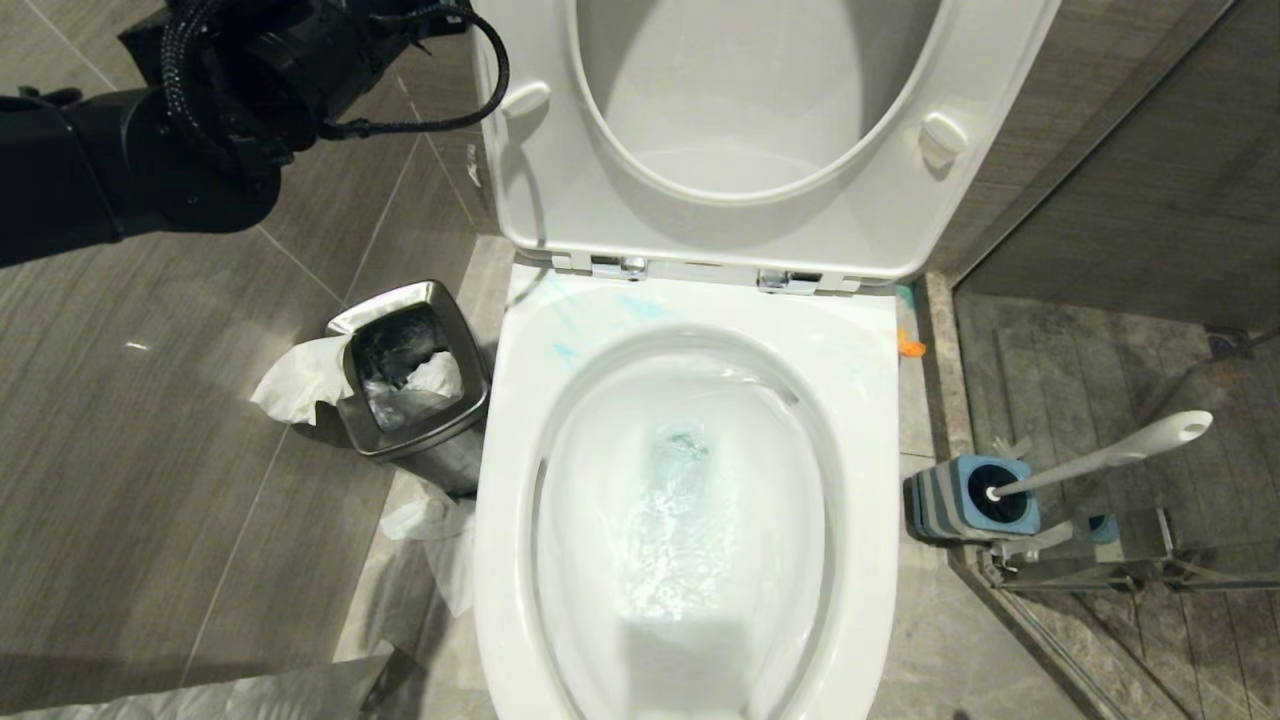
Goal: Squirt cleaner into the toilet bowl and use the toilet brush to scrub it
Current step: Flush the toilet
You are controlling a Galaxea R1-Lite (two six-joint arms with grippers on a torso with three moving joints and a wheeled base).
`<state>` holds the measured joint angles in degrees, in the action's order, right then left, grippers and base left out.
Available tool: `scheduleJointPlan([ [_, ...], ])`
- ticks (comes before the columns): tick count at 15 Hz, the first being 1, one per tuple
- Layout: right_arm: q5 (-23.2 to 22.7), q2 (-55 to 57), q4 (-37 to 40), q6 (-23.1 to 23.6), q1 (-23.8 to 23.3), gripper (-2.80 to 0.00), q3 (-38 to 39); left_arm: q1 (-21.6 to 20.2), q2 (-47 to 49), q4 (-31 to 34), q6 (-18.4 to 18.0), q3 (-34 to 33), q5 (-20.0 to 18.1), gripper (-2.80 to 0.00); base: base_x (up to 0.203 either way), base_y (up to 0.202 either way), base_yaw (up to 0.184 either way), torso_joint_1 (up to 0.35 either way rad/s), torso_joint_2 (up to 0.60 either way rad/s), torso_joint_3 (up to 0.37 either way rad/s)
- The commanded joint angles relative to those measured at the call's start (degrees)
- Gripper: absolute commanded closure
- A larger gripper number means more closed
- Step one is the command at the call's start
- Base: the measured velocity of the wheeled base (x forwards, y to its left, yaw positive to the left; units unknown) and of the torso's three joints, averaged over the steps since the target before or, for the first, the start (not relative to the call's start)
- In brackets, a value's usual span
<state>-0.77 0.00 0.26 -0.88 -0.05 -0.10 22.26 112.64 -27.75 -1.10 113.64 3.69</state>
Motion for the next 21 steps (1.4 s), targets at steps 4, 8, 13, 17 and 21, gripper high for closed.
scheduleJointPlan([
  [4, -0.02, 0.07, 0.00, 0.00, -0.04, 0.00, 0.01, -0.02, -2.71, -0.12, 0.05, -0.06, 1.00, 0.00, 0.000, 0.000, 0.000, 0.000, 0.00, 0.000],
  [8, -0.02, 0.09, 0.00, 0.00, -0.04, 0.00, 0.01, -0.23, -9.71, 3.92, 0.05, -0.09, 1.42, 0.00, 0.000, 0.000, 0.000, 0.000, 0.00, 0.000],
  [13, -0.02, 0.09, 0.00, 0.00, 0.04, 0.00, 0.01, -1.35, -19.62, 8.78, -3.95, -1.76, 1.56, 0.00, 0.000, 0.000, 0.000, 0.000, 0.00, 0.000],
  [17, -0.02, 0.04, 0.00, 0.00, 0.00, 0.00, 0.08, -3.36, -25.38, 21.02, -1.81, -2.80, -1.58, 0.00, 0.000, 0.000, 0.000, 0.000, 0.00, 0.000],
  [21, -0.02, 0.08, 0.00, 0.00, -0.04, 0.00, 0.01, -7.55, -27.93, 34.00, 14.98, -2.69, -19.93, 0.00, 0.000, 0.000, 0.000, 0.000, 0.00, 0.000],
])
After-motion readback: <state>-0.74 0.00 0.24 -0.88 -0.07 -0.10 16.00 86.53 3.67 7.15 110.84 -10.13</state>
